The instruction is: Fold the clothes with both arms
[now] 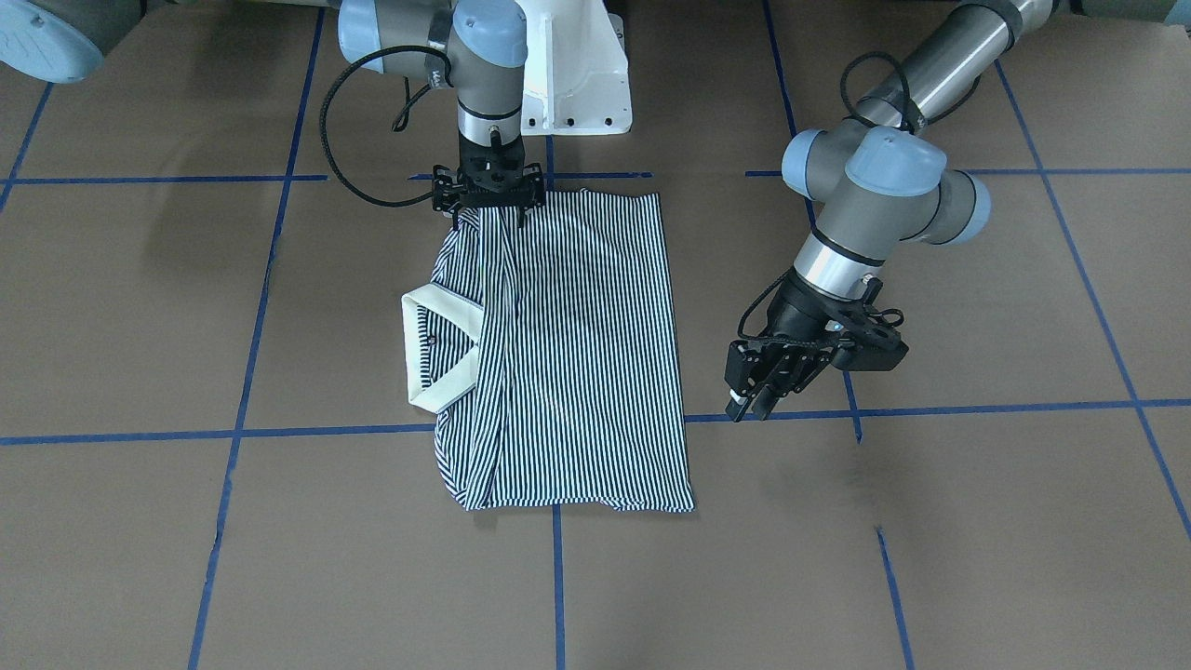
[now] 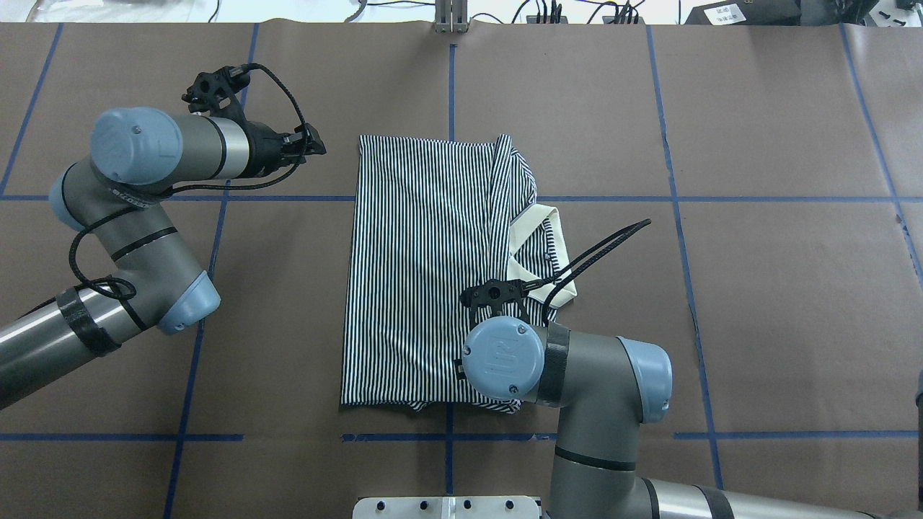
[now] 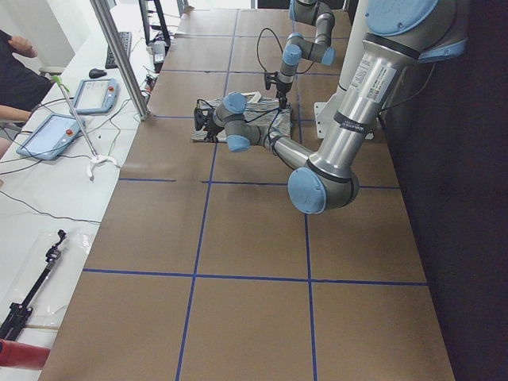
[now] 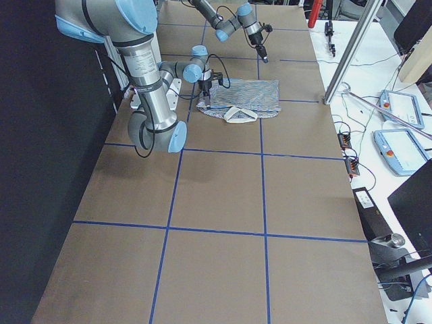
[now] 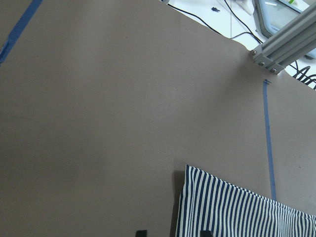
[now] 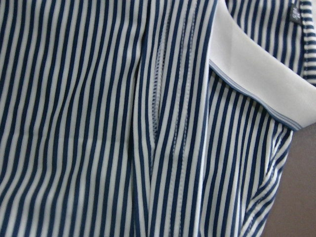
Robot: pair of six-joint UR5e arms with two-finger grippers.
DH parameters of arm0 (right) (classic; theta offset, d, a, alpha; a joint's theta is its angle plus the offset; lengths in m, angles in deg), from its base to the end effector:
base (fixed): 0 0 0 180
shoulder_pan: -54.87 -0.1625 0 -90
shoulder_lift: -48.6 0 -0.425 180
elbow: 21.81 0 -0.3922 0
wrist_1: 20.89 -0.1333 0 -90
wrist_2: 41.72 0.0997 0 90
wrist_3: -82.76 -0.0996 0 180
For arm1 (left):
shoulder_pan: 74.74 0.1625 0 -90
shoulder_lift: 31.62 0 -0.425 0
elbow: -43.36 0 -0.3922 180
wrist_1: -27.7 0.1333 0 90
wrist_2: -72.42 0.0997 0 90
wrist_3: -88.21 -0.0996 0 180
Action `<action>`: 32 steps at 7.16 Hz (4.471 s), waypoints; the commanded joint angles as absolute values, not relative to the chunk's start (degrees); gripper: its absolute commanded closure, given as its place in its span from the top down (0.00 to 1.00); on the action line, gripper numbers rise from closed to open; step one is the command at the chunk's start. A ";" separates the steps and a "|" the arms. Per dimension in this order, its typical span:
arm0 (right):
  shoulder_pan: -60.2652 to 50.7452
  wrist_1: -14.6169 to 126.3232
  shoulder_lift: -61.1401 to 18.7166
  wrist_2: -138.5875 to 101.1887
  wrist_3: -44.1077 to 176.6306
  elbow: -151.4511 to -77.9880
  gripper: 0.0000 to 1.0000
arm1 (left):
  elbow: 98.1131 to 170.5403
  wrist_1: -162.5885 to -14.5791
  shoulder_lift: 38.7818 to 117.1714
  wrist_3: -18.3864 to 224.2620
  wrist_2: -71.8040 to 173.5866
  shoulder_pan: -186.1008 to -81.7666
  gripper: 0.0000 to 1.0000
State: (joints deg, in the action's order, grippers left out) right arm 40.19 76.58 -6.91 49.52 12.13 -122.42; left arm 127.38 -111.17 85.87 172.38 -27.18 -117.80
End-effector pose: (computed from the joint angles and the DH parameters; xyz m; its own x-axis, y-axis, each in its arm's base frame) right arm -0.6026 -0.2934 0.2530 0.8025 -0.1325 0.5817 0.0271 0.9821 0.1863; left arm 0.4223 -0.5543 0.3348 0.3008 -0.1440 -0.9428 0.5306 0.8467 0.0400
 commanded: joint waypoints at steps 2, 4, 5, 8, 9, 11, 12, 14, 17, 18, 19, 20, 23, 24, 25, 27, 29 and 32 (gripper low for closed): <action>38.89 76.58 -8.26 52.40 13.50 -122.97 1.00 | 127.38 -111.26 85.45 172.41 -27.24 -117.72 0.47; 38.35 76.58 -11.33 52.85 13.50 -125.60 1.00 | 127.38 -111.26 85.45 172.49 -27.16 -117.72 0.47; 38.17 76.58 -13.00 52.94 13.59 -126.57 1.00 | 127.38 -111.26 85.45 172.49 -27.16 -117.72 0.47; 36.34 76.49 -23.71 53.02 19.90 -134.91 1.00 | 127.64 -111.26 85.54 172.49 -27.16 -117.72 0.47; 35.37 76.49 -23.65 53.46 20.70 -134.75 1.00 | 127.64 -111.26 85.54 172.49 -27.16 -117.72 0.47; 33.79 76.57 -17.20 53.55 20.45 -132.31 1.00 | 128.08 -111.17 85.45 172.49 -27.16 -117.80 0.47; 33.60 75.97 -11.75 53.46 19.75 -127.42 1.00 | 128.08 -111.26 85.45 172.49 -27.24 -117.80 0.47; 33.51 75.79 -5.83 53.46 19.66 -121.85 1.00 | 128.08 -111.26 85.37 172.49 -27.24 -117.80 0.47; 33.51 75.70 -2.56 53.46 19.57 -117.10 1.00 | 128.43 -111.26 84.58 172.49 -27.24 -117.72 0.50; 33.51 75.79 -2.64 53.55 19.66 -117.00 1.00 | 128.87 -111.26 84.23 172.49 -27.24 -117.72 0.50; 33.51 75.87 -3.25 53.55 20.35 -117.00 1.00 | 128.96 -111.26 83.87 172.49 -27.24 -117.72 0.50; 33.43 75.96 -3.43 53.55 20.53 -116.91 1.00 | 129.31 -111.26 83.70 172.49 -27.24 -117.72 0.50; 31.68 75.87 -4.22 55.21 20.89 -115.94 1.00 | 129.75 -111.17 83.34 172.49 -27.24 -117.63 0.50; 29.84 75.79 -6.31 58.44 22.71 -116.81 1.00 | 129.75 -111.26 83.34 172.49 -27.24 -117.63 0.51; 28.87 75.79 -8.08 59.00 25.95 -118.13 1.00 | 129.75 -111.26 83.34 172.49 -27.24 -117.63 0.51; 26.58 76.13 -12.64 59.44 29.82 -122.77 1.00 | 130.11 -111.17 83.34 172.49 -27.24 -117.63 0.51; 26.83 76.23 -12.76 59.44 29.68 -123.59 1.00 | 130.19 -111.17 83.34 172.49 -27.33 -117.63 0.51; 27.45 75.70 -1.55 59.44 23.47 -115.37 1.00 | 130.19 -111.17 83.26 172.49 -27.33 -117.63 0.51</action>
